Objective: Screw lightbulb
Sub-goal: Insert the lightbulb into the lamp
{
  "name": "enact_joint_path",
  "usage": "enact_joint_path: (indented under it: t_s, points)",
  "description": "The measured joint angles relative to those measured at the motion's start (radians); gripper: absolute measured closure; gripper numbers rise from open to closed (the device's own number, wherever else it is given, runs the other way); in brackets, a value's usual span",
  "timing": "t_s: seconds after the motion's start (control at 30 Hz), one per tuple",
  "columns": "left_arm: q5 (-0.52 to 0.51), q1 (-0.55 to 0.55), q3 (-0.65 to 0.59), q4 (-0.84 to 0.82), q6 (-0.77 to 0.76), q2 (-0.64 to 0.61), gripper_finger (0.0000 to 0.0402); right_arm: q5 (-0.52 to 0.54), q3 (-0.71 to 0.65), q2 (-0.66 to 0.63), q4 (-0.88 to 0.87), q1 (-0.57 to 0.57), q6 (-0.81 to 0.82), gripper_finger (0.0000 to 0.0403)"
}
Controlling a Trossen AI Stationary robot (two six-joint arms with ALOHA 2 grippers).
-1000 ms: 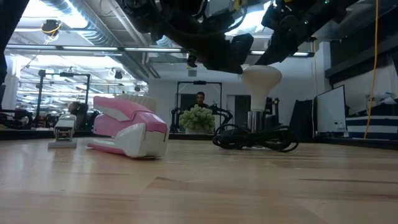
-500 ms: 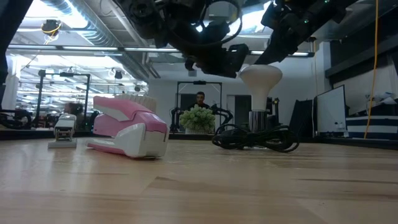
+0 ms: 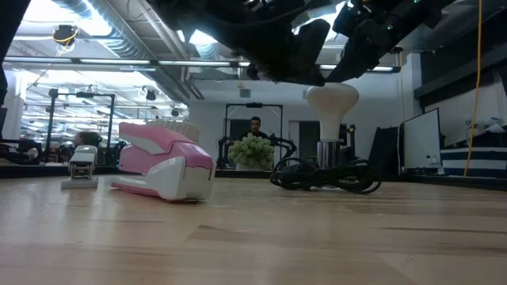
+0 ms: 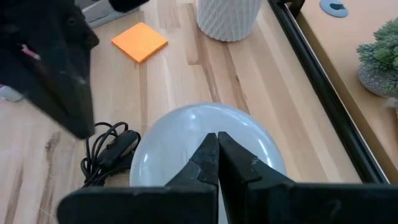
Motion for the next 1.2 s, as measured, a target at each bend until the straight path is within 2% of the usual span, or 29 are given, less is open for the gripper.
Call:
enact_joint_path:
  t_s: [0.33,0.67,1.03,1.2]
  points:
    - [0.067,0.034,0.000,0.027,-0.005,0.003,0.0401,0.000,0.000,0.000,0.000,0.000,0.000,0.0401]
    - [0.071,0.100,0.000,0.022,-0.018,0.003,0.0401,-0.023,0.000,0.000,0.000,-0.002,0.000,0.0401]
    - [-0.048,0.133,0.000,0.002,-0.018,0.003,0.0401,-0.038,0.000,0.000,-0.005,-0.002,0.000,0.0401]
    - [-0.061,0.161,0.000,0.007,-0.007,0.005,0.0401,-0.058,0.000,0.001,-0.001,0.000,0.000,0.0401]
